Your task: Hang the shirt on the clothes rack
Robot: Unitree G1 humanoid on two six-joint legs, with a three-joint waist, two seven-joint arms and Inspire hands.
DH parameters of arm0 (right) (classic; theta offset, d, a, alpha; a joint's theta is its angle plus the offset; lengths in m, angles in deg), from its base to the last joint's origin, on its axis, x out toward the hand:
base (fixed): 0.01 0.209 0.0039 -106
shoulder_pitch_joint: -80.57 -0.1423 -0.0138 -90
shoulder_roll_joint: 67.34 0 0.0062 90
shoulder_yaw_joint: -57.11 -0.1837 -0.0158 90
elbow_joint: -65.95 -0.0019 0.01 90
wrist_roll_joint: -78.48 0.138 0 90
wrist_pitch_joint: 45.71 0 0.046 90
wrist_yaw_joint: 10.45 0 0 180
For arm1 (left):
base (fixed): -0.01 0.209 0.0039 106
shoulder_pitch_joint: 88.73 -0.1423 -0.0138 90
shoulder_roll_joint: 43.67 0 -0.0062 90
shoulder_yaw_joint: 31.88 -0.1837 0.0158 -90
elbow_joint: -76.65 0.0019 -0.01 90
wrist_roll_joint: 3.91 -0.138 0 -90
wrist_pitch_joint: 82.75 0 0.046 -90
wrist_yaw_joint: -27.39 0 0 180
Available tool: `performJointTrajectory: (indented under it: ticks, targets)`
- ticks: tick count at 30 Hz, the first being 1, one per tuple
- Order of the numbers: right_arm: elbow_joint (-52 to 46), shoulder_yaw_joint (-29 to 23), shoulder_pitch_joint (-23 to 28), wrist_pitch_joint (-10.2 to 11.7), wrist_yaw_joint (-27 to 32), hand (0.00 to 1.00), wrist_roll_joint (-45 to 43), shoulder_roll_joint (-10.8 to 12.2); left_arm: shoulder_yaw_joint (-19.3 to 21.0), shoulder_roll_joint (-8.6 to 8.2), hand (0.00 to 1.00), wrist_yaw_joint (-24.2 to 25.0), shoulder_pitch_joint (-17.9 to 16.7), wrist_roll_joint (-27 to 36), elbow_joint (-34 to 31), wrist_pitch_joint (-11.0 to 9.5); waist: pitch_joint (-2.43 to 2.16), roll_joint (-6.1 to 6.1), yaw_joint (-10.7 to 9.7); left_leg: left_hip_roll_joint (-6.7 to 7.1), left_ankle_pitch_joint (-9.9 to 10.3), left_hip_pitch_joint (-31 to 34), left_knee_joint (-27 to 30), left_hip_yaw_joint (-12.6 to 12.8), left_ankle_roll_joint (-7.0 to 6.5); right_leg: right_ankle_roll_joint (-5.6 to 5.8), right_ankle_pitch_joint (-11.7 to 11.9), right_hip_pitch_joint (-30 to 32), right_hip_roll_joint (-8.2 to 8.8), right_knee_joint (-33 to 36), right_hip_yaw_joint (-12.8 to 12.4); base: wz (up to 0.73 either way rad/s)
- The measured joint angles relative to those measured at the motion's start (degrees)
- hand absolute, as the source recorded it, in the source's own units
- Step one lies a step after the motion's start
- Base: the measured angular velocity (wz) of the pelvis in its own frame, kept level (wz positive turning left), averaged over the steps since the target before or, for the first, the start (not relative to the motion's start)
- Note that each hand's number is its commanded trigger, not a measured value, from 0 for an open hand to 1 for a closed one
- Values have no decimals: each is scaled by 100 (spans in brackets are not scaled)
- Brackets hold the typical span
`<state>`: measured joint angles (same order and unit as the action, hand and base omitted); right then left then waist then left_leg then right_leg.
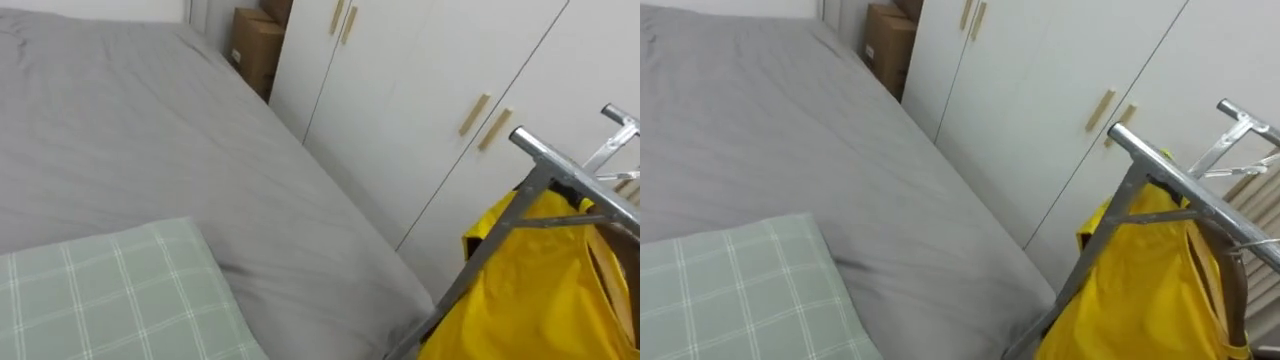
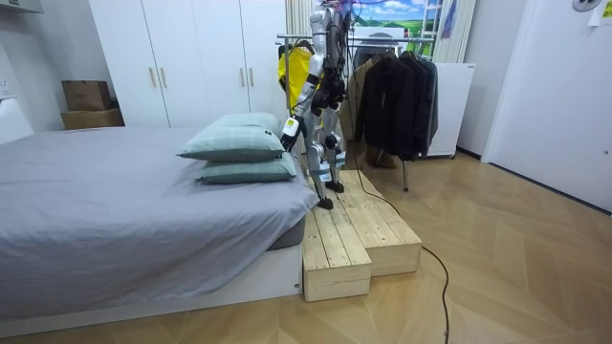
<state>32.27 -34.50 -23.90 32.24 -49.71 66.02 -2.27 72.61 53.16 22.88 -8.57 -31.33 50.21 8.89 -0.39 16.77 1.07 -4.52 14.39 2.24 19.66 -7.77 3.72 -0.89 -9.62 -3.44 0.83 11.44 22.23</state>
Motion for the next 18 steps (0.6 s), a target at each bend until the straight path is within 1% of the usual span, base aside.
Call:
performJointTrajectory:
  ticks: [3, 4, 5, 6, 9, 11, 14, 16, 17, 18]
  targets:
    - [3, -6, 0, 5, -52, 100, 122, -2, 7, 22, 0, 21, -21, -34, -87, 2, -11, -13, -72, -21, -14, 60, 15, 19, 22, -17, -39, -35, -1, -29, 153, 27]
    - [10, -6, 0, 5, -54, 100, 132, -2, 5, 21, 0, 23, -49, -34, -116, 5, -19, -21, -80, -28, -16, 63, 14, 48, 25, -16, -42, -54, -6, -60, 165, 14]
    - [18, -8, 0, 5, -55, 100, 145, -6, 5, 20, 0, 34, -113, -39, -183, 4, -46, -34, -73, -62, -16, 72, 16, 157, 25, -15, -43, -62, -6, -89, 167, 5]
    - [46, -8, 4, 9, -56, 100, 234, -13, 11, 31, 0, 35, -107, -54, -197, 5, -28, -71, -71, -72, -16, 82, 18, 167, 25, -15, -44, -63, -11, -92, 181, 3]
    - [160, -8, 8, 28, -66, 100, 600, -21, 32, 44, 0, 76, -110, -81, -240, 4, -34, -97, -67, -74, -17, 103, 14, 167, 26, -19, -49, -64, -26, -96, 208, 8]
    - [161, -8, 8, 74, -74, 100, 674, -21, 31, 47, 0, 124, -129, -81, -297, -3, -36, -129, -66, -70, -17, 108, 11, 165, 26, -19, -50, -72, -28, -98, 214, 4]
    - [243, -10, 9, 121, -102, 100, 815, -21, 35, 59, 0, 203, -115, -141, -390, 13, -48, -235, -78, -64, -17, 118, 12, 163, 25, -18, -49, -87, -32, -136, 215, 5]
    - [353, -13, 9, 203, -115, 100, 833, -21, 47, 92, 0, 254, -113, -155, -405, 13, -40, -320, -69, -59, -17, 85, 9, 163, 26, -13, -45, -168, -39, -191, 241, 13]
    - [383, -12, 16, 215, -146, 100, 827, -21, 46, 118, 0, 266, -118, -153, -407, 17, -19, -376, -72, -54, -17, 38, 2, 163, 25, -12, -46, -231, -34, -190, 262, 16]
    - [410, -12, 22, 219, -170, 100, 829, -21, 46, 127, 0, 286, -125, -150, -446, 44, -10, -440, -93, -56, -17, 4, -9, 174, 26, -5, -63, -265, -31, -191, 273, 14]
